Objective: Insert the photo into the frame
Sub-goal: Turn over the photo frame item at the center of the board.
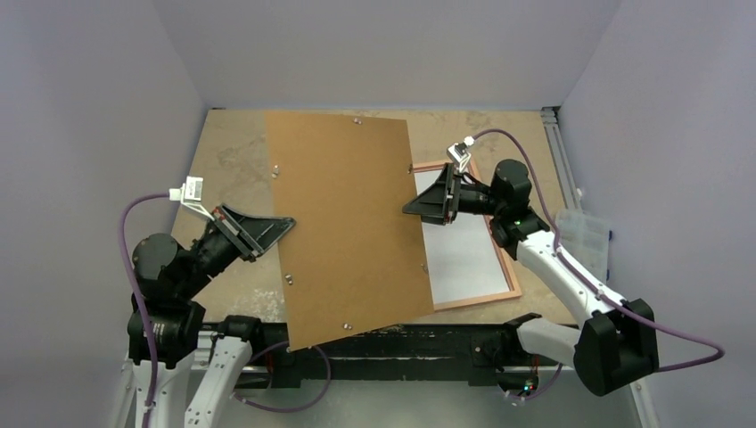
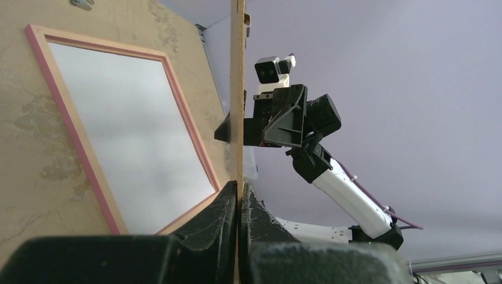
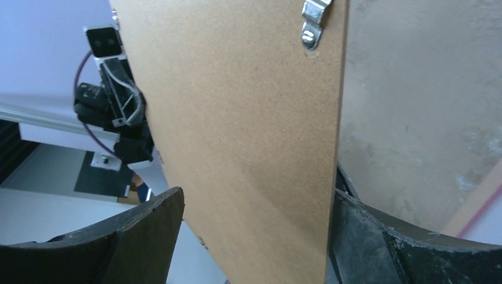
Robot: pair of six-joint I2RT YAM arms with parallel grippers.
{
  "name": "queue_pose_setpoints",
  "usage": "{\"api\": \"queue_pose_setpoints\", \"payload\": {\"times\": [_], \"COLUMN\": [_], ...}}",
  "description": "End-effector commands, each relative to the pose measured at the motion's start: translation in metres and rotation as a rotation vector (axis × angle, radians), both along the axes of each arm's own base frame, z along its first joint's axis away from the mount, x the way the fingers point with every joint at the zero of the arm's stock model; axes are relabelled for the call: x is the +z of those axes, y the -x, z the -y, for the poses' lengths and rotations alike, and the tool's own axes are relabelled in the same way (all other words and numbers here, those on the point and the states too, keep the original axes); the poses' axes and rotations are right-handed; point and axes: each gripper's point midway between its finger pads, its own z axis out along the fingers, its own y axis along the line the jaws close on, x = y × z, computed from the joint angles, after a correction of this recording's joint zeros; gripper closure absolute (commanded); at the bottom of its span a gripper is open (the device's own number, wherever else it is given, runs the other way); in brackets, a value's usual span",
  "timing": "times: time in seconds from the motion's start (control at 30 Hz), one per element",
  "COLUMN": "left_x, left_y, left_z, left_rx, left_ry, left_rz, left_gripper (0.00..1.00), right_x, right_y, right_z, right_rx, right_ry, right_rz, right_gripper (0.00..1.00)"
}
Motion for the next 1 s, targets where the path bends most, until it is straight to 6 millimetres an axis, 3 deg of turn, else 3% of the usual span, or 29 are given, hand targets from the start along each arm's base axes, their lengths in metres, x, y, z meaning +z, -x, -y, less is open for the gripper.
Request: {"api": "queue_pose_setpoints", "payload": {"times": [0.0,0.13,0.37,0.57,0.7,0.83,0.97], "left_x": [0.030,0.017,-0.008,-0.030,-0.038,-0.044,-0.050], "left_y": [0.005,-0.003,-0.016,-0.026,-0.030,-0.032,-0.034], "left_z": [0.004,0.004,0.002,-0.002,-0.004,-0.007,-0.010], "left_rx": [-0.028,-0.022,-0.004,0.030,0.050,0.070,0.095], "left_ry": [0.060,0.047,0.001,-0.023,-0.032,-0.035,-0.047], "left_rz": [0.124,0.094,0.034,-0.022,-0.044,-0.060,-0.075], "left_gripper": [1.00,1.00,1.00,1.00,1.00,1.00,0.79], "right_x": [0.036,0.047,0.063,0.071,0.076,0.074,0.074], "right_y": [0.015,0.023,0.036,0.043,0.047,0.043,0.041], "right_z": [-0.001,0.001,0.003,0.006,0.007,0.006,0.006], "right_rx": [0.083,0.109,0.161,0.175,0.168,0.156,0.140], "right_ry": [-0.131,-0.160,-0.186,-0.193,-0.205,-0.186,-0.190], "right_rz": [0.075,0.095,0.132,0.142,0.149,0.130,0.125], "right_gripper": [0.17,0.33,0.42,0.72,0.81,1.00,1.00]}}
